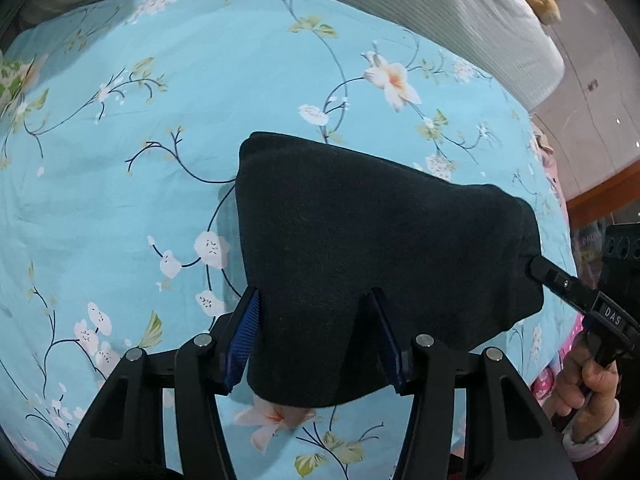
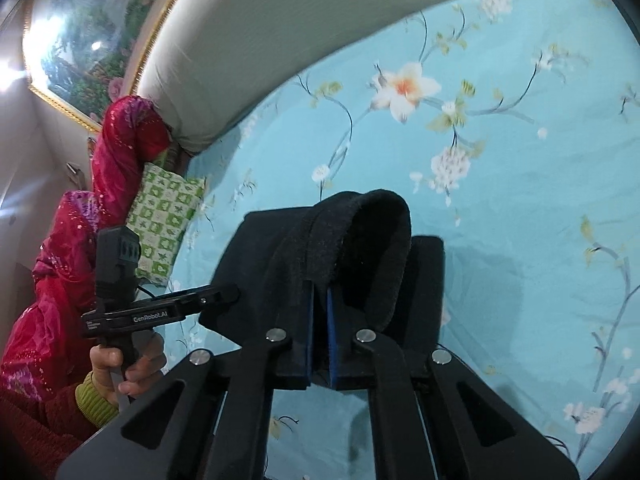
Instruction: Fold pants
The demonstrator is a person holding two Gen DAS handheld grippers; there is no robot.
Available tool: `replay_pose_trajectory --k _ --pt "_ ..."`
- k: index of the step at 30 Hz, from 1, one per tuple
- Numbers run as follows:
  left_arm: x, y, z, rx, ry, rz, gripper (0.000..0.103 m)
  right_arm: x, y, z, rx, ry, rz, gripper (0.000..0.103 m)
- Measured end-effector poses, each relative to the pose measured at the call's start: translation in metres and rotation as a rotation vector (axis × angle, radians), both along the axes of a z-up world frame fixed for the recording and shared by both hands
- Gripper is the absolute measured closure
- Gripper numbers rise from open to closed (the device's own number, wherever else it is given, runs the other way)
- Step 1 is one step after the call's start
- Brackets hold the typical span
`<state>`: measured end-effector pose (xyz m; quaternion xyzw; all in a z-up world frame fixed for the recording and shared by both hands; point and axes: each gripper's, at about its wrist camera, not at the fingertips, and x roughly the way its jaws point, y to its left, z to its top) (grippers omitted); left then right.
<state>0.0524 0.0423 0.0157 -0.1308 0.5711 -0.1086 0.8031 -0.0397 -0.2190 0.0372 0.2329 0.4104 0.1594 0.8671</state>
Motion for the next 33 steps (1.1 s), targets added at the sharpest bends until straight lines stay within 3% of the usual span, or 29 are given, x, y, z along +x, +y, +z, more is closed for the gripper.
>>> replay_pose_trajectory --k 6,10,14,15,17,18,19,27,33 --pt "-0.001 -0.004 -0.013 0.043 0.023 -0.014 0.044 -0.001 -0.014 -0.024 -0.004 0.071 -0.041 0.096" --pt "0.002 0.001 -0.024 0.043 0.041 -0.003 0.040 0.003 -0.019 -0.049 0.024 0.117 -0.088 0.091" --pt "0.002 0.004 -0.024 0.028 0.048 0.002 0.039 0.001 -0.022 -0.051 0.032 0.128 -0.104 0.086" --pt "0.002 0.004 -0.022 0.032 0.046 0.003 0.039 0.000 -0.022 -0.048 0.023 0.126 -0.109 0.081" --pt "0.003 0.006 -0.017 0.031 0.039 0.005 0.038 0.000 -0.025 -0.044 0.006 0.123 -0.130 0.061" --pt "0.005 0.007 -0.016 0.029 0.034 0.011 0.036 0.000 -0.027 -0.041 0.005 0.111 -0.148 0.046" --pt "0.007 0.008 -0.015 0.029 0.034 0.018 0.035 0.000 -0.028 -0.039 0.012 0.098 -0.159 0.039" --pt "0.024 0.016 -0.024 -0.015 0.063 0.058 0.032 0.025 -0.023 -0.053 0.066 0.120 -0.149 0.039" --pt "0.031 0.023 -0.052 -0.067 0.106 0.072 0.029 0.025 -0.031 -0.082 0.104 0.175 -0.165 0.039"
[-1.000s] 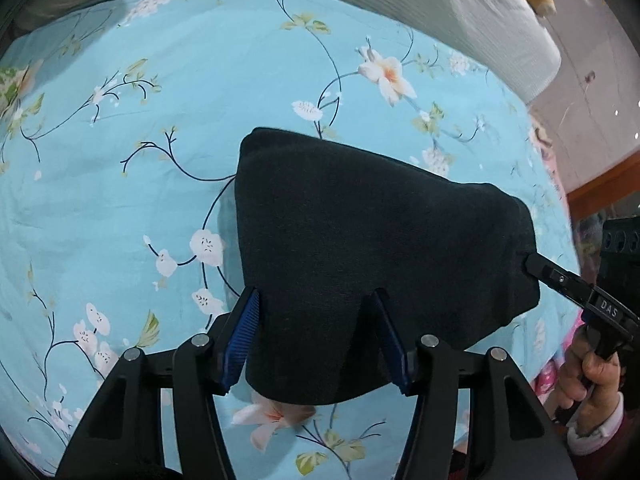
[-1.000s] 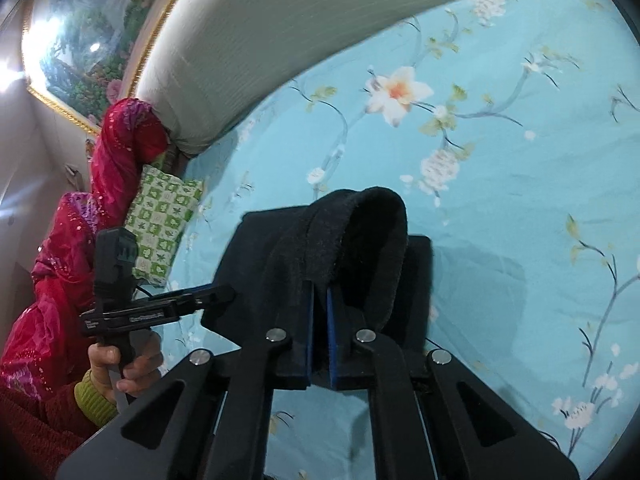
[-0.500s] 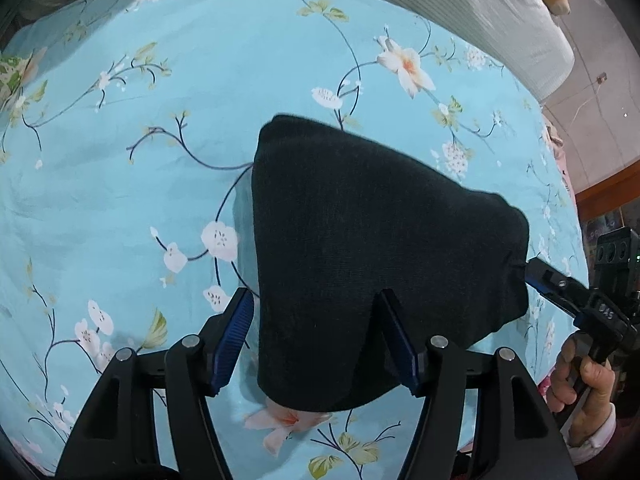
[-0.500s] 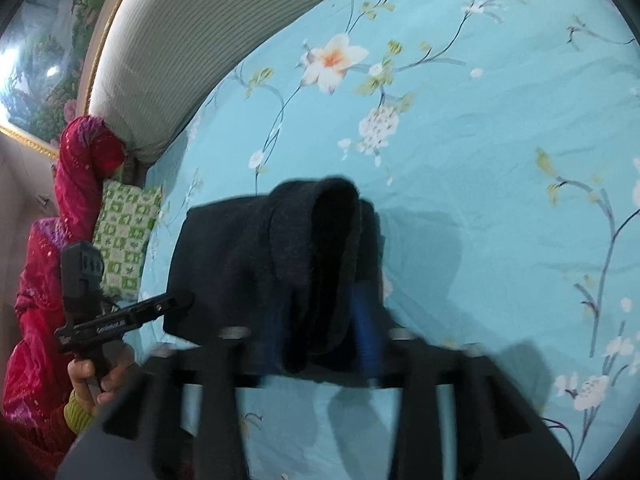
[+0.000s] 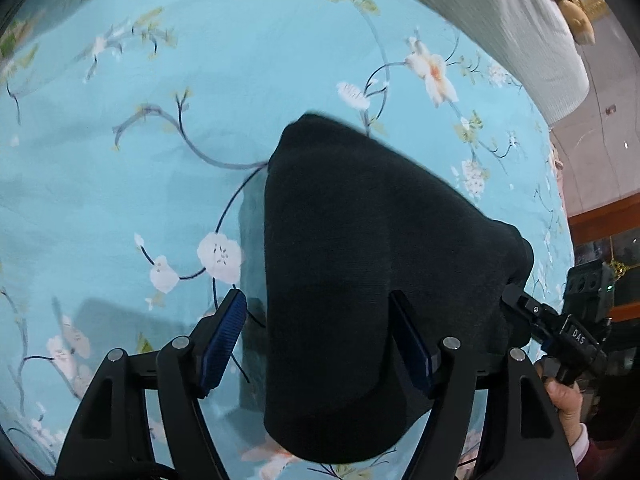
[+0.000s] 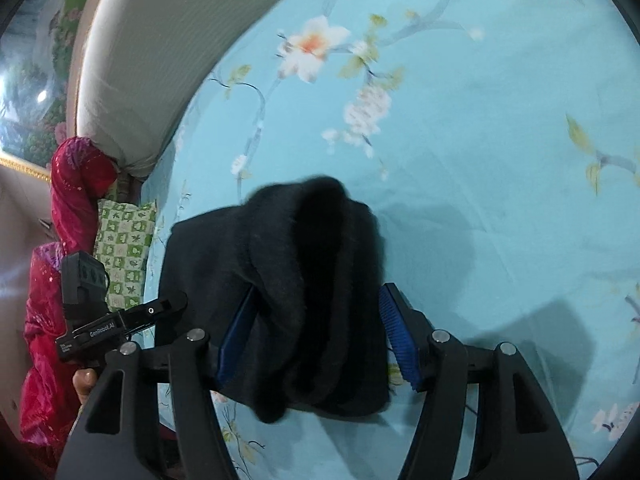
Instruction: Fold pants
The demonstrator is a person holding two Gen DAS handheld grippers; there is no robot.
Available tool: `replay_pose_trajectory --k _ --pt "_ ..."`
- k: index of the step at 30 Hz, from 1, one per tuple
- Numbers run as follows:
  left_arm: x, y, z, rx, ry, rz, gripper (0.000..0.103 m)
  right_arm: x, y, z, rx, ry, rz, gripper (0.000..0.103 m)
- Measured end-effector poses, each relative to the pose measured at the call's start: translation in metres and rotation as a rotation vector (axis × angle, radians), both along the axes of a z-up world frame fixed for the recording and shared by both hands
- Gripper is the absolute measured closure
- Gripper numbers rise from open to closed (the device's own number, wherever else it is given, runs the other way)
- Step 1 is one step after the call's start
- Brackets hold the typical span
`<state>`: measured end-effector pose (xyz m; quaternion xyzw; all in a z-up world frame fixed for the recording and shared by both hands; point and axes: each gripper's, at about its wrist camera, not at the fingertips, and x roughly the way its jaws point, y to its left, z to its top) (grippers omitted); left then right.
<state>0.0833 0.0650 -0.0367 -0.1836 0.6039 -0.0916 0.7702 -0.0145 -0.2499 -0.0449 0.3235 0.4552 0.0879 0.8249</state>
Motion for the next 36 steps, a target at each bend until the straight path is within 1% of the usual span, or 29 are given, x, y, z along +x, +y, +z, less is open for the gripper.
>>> replay_pose_trajectory --k 2,4,7,9,14,16,17,19,20,21,23,27,30,32,36 --pt "0.000 0.003 -0.011 -0.030 0.015 0.008 0.029 -0.002 -0.004 -0.009 0.020 0.001 0.003 0.041" --pt "0.001 0.006 -0.020 -0.041 0.010 0.010 0.029 -0.003 -0.003 -0.010 0.006 -0.013 0.016 0.041" --pt "0.001 0.003 -0.019 -0.017 -0.013 -0.014 0.029 0.000 0.000 -0.008 -0.023 -0.016 0.036 0.042" --pt "0.001 -0.001 -0.019 0.010 -0.036 -0.042 0.029 0.001 -0.001 -0.009 -0.023 -0.019 0.041 0.042" --pt "-0.001 0.001 -0.023 -0.001 -0.073 -0.050 0.031 0.002 0.001 -0.009 -0.035 -0.023 0.051 0.042" --pt "-0.002 -0.001 -0.022 0.011 -0.079 -0.051 0.031 0.002 0.004 -0.009 -0.042 -0.022 0.054 0.042" --pt "-0.002 -0.002 -0.021 0.013 -0.079 -0.049 0.033 0.002 0.004 -0.009 -0.044 -0.021 0.055 0.042" --pt "-0.003 -0.002 -0.021 -0.017 -0.076 -0.043 0.044 0.003 0.005 -0.009 -0.038 -0.019 0.052 0.042" --pt "-0.004 -0.001 -0.020 -0.047 -0.074 -0.042 0.054 0.003 0.006 -0.010 -0.035 -0.018 0.052 0.042" --pt "-0.006 0.000 -0.020 -0.066 -0.072 -0.033 0.054 0.003 0.007 -0.010 -0.031 -0.017 0.053 0.042" --pt "-0.007 -0.001 -0.017 -0.062 -0.079 -0.031 0.058 0.003 0.010 -0.009 -0.030 -0.015 0.052 0.042" --pt "-0.011 -0.001 -0.006 -0.061 -0.098 -0.024 0.065 0.001 0.013 -0.003 -0.045 -0.026 0.057 0.054" --pt "-0.015 0.003 0.008 -0.077 -0.121 -0.018 0.068 0.000 0.018 0.010 -0.059 -0.050 0.073 0.058" --pt "-0.017 0.005 0.018 -0.094 -0.142 -0.019 0.069 0.002 0.019 0.018 -0.060 -0.070 0.083 0.059" --pt "-0.015 0.017 0.036 -0.084 -0.191 -0.006 0.069 0.016 0.022 0.031 -0.027 -0.098 0.110 0.060"
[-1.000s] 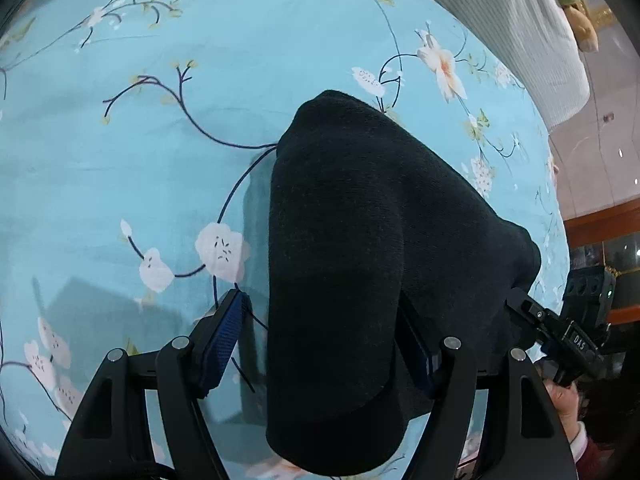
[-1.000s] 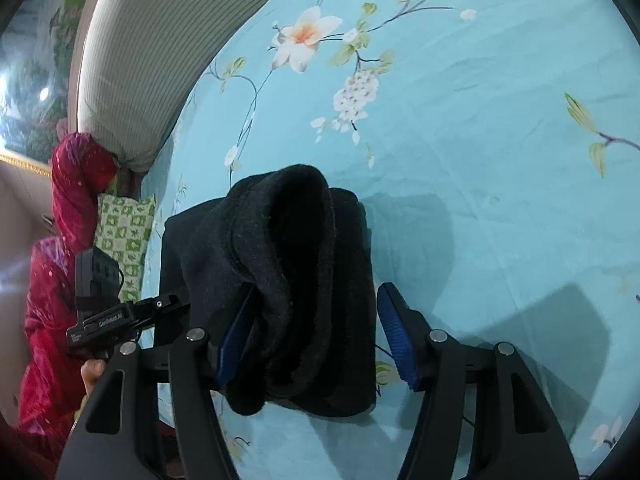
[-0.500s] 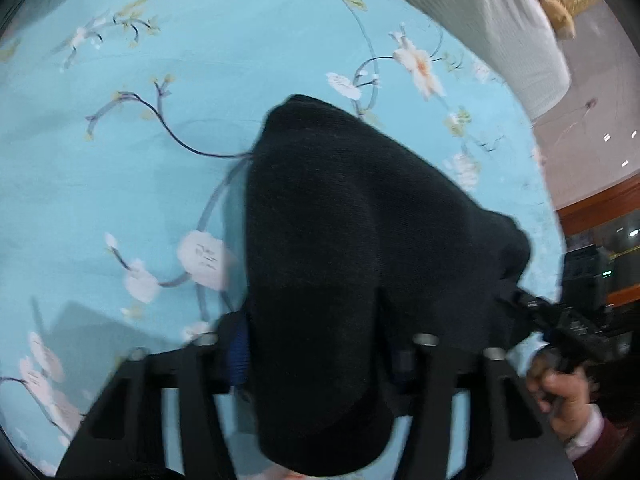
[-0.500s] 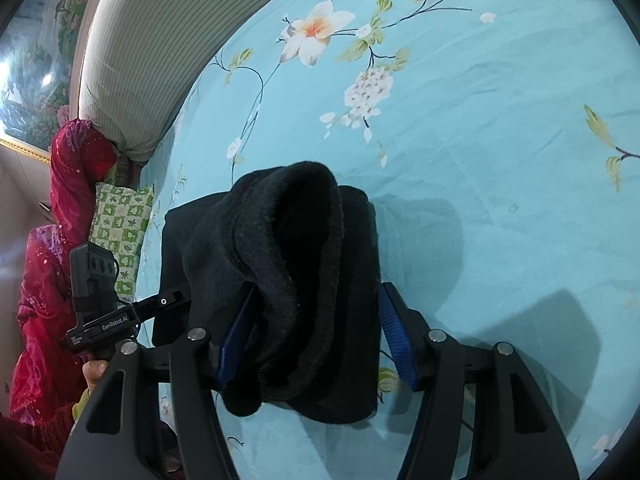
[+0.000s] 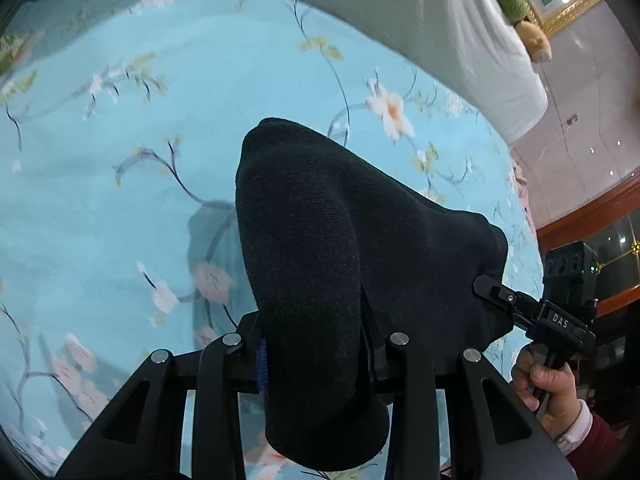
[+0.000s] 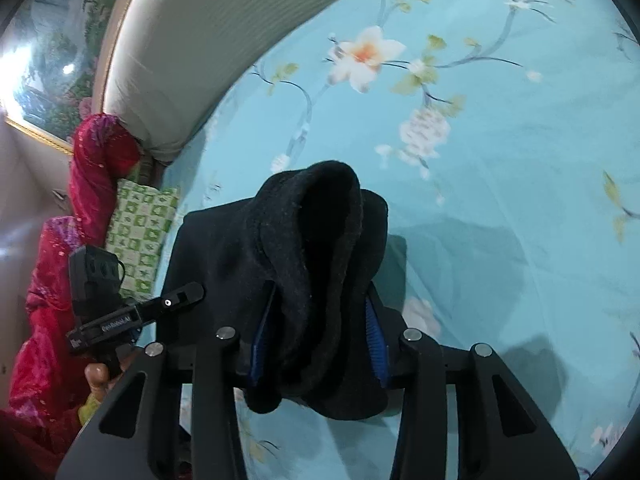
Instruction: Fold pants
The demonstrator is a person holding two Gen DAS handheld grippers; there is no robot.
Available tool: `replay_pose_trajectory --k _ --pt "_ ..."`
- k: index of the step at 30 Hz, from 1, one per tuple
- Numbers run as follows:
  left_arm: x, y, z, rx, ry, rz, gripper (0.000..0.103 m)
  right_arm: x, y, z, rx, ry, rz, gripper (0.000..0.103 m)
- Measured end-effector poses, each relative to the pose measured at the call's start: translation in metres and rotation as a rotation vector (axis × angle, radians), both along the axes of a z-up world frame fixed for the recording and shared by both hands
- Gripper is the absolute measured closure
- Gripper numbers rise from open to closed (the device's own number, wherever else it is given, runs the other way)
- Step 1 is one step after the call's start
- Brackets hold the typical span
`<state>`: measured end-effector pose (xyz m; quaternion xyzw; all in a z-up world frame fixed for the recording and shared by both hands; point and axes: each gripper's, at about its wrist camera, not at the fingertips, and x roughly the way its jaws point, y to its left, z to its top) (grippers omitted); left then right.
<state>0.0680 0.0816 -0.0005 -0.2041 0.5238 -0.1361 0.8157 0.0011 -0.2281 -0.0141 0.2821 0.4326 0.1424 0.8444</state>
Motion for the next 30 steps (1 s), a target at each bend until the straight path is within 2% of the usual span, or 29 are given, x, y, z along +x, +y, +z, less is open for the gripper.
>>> replay_pose_trajectory --k 6,11,19,22,28,30 --pt "0.014 0.039 0.011 -0.005 -0.028 0.068 0.069 0.046 0.025 0.012 -0.002 -0.039 0.087 0.060" --pt "0.027 0.070 0.009 0.006 -0.021 0.119 0.069 0.086 0.047 0.013 -0.006 -0.038 0.154 0.060" --pt "0.032 0.093 -0.017 0.013 0.024 0.154 0.068 0.118 0.067 -0.007 -0.027 0.020 0.206 0.060" --pt "0.030 0.093 -0.026 0.013 0.028 0.155 0.063 0.122 0.066 -0.015 -0.037 0.050 0.206 0.057" --pt "0.029 0.101 -0.038 0.012 0.032 0.164 0.051 0.124 0.060 -0.022 -0.056 0.052 0.229 0.053" --pt "0.030 0.099 -0.040 0.030 0.028 0.161 0.044 0.126 0.058 -0.024 -0.051 0.053 0.228 0.049"
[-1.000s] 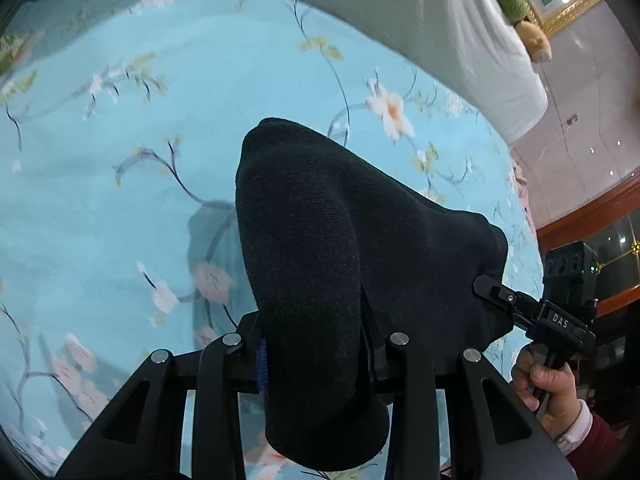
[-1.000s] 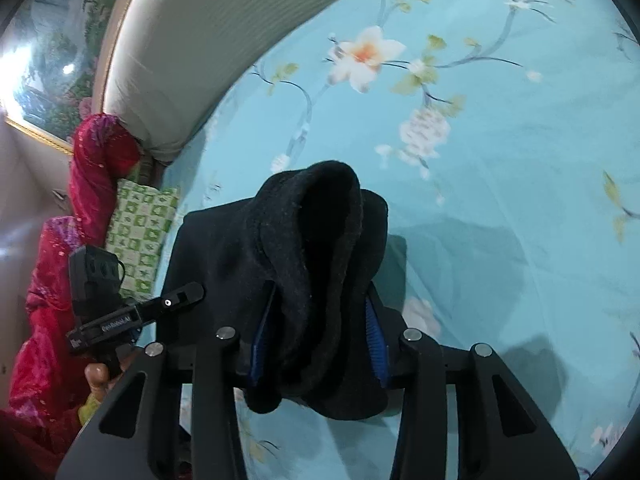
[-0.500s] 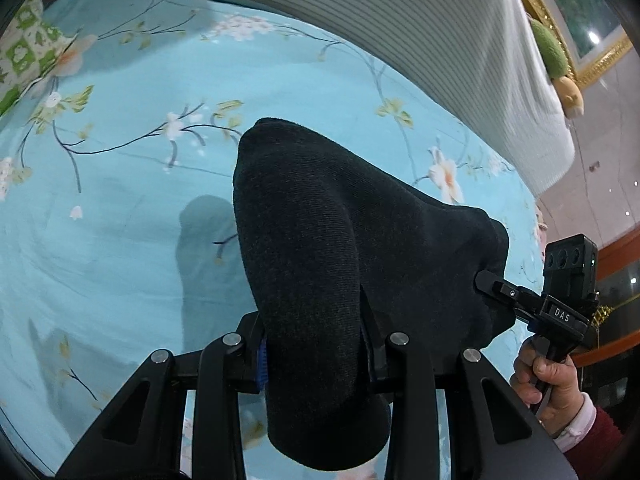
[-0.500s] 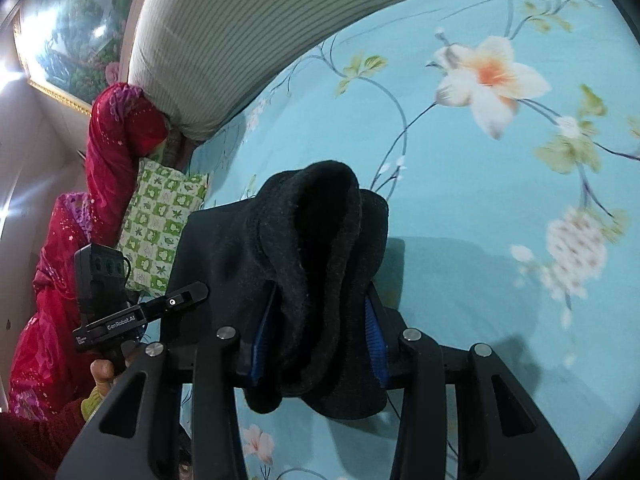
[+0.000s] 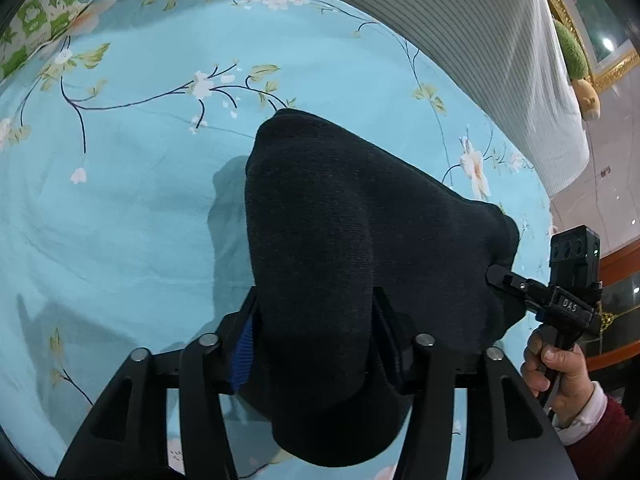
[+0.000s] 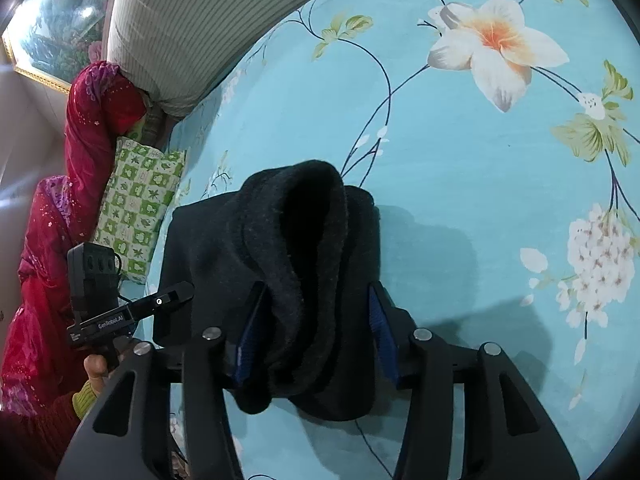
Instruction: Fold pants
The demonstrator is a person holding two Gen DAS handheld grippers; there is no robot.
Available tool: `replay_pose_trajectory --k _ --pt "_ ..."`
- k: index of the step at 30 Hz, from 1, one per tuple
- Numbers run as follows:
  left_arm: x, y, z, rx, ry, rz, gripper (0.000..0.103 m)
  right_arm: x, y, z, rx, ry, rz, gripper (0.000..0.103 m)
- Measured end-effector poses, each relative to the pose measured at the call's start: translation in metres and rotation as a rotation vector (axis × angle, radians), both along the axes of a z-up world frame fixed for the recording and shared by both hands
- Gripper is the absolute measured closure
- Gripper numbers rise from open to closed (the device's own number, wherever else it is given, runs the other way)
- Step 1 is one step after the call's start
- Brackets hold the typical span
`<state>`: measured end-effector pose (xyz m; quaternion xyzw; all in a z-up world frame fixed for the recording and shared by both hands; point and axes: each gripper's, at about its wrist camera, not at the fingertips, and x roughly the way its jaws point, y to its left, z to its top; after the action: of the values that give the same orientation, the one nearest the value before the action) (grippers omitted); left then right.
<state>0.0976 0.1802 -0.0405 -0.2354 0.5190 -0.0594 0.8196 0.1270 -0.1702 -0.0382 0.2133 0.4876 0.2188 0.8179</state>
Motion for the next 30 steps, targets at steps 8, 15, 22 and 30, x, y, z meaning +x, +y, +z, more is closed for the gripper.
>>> replay_pose_trajectory --k 8,15,22,30 --pt "-0.009 0.001 0.010 0.042 0.018 0.026 0.036 -0.008 -0.004 0.008 -0.016 -0.010 -0.021 0.046" --pt "-0.029 0.004 0.030 0.106 0.022 0.081 0.034 -0.023 -0.015 0.023 -0.083 -0.038 -0.090 0.046" --pt "-0.050 -0.012 0.054 0.215 -0.014 0.100 0.030 -0.049 -0.007 0.054 -0.184 -0.142 -0.127 0.042" --pt "-0.059 -0.031 0.062 0.230 -0.026 0.075 0.030 -0.065 0.021 0.065 -0.214 -0.195 -0.095 0.036"
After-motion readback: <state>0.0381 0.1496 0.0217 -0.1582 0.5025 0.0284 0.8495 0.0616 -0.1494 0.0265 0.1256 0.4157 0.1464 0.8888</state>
